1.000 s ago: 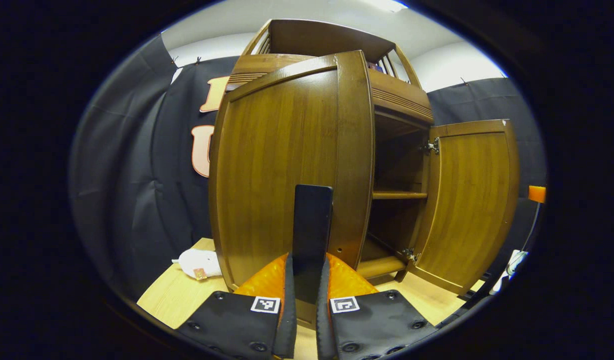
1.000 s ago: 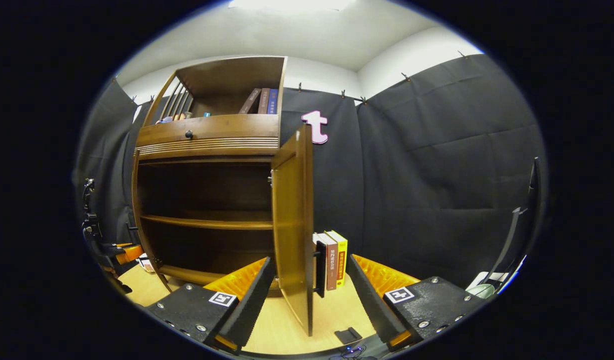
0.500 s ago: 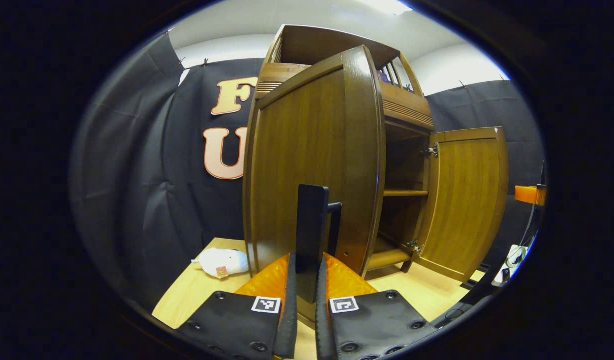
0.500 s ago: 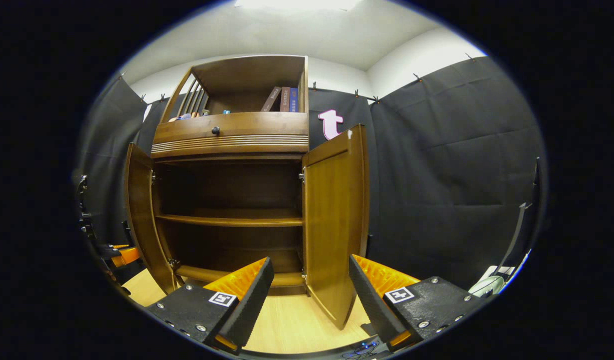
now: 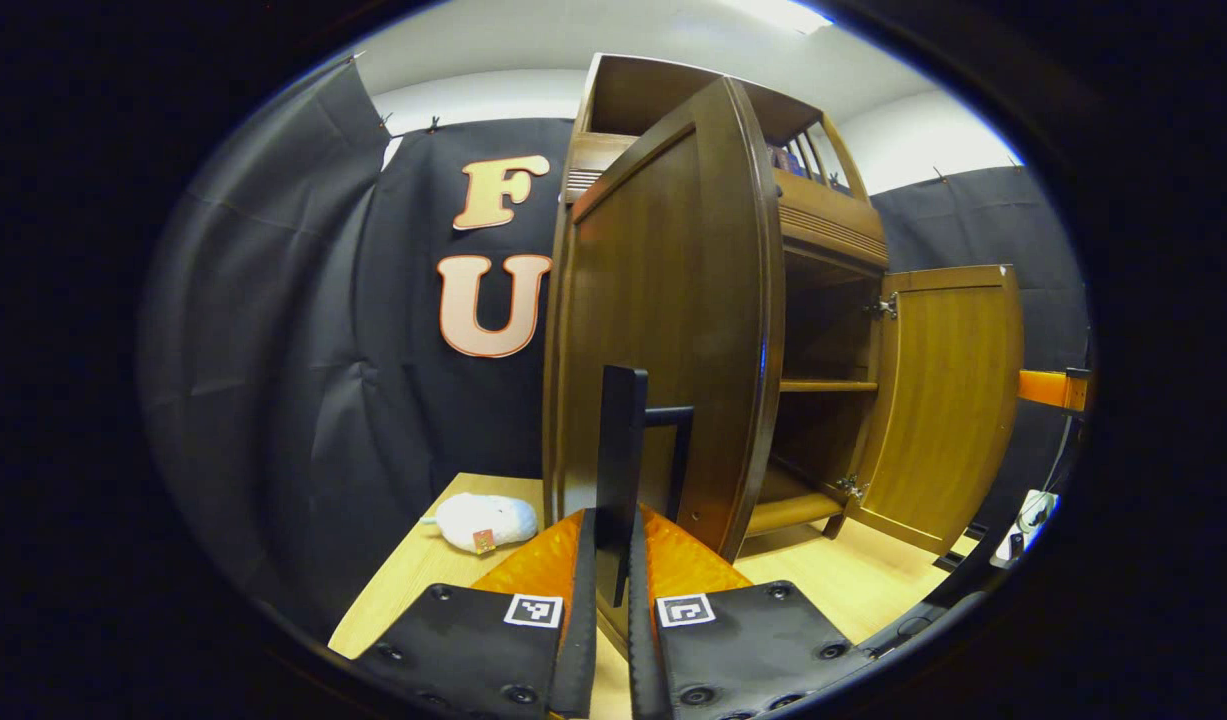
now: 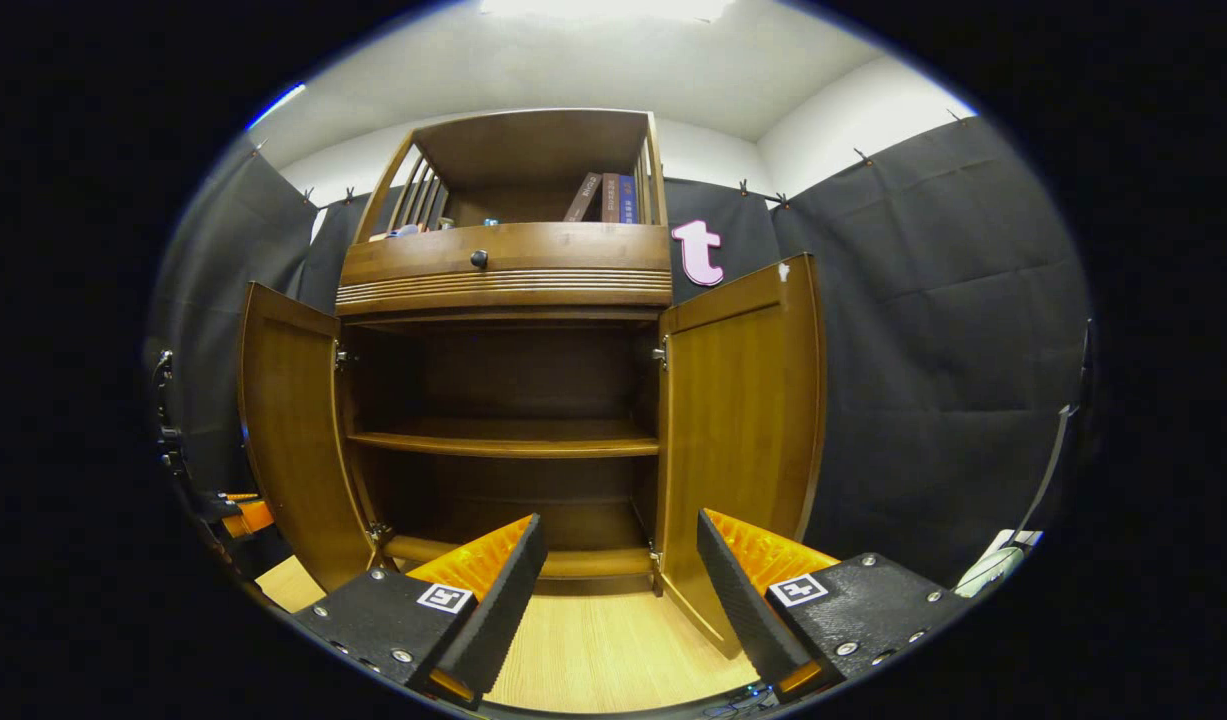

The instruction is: Open the right door of the double-door shoe cabinet with the right hand, and open the left door with the left hand.

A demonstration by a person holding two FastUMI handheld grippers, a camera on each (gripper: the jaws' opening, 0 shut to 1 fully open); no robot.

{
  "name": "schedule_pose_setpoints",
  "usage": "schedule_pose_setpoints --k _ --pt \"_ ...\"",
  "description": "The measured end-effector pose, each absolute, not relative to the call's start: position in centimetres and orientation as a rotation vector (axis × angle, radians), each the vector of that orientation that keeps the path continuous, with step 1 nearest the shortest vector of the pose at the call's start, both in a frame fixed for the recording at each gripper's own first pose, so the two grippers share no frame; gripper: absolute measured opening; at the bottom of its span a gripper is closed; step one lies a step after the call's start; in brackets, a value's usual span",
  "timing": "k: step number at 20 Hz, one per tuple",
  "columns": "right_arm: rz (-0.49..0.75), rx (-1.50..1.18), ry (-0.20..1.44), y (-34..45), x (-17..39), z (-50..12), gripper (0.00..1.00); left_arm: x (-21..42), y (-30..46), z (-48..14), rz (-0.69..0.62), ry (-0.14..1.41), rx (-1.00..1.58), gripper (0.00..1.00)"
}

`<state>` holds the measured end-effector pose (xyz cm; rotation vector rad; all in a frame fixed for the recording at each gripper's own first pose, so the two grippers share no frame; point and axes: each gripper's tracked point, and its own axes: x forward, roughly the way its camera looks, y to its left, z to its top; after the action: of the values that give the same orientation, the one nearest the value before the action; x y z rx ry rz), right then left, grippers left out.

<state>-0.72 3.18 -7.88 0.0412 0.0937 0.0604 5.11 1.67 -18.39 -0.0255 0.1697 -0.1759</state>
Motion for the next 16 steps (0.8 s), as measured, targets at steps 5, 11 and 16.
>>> schedule_pose_setpoints --k 5,11,16 --pt "0.104 0.044 0.094 4.9 0.4 -7.8 0.92 5.2 3.6 -18.3 -0.156 0.165 -0.014 0.16" --pt "0.147 0.043 0.084 6.9 1.5 -7.5 0.92 5.5 6.4 -18.2 -0.112 0.173 -0.041 0.11" --pt "0.165 0.053 0.086 8.0 2.3 -7.4 0.92 5.8 7.0 -18.1 -0.125 0.172 -0.018 0.1"
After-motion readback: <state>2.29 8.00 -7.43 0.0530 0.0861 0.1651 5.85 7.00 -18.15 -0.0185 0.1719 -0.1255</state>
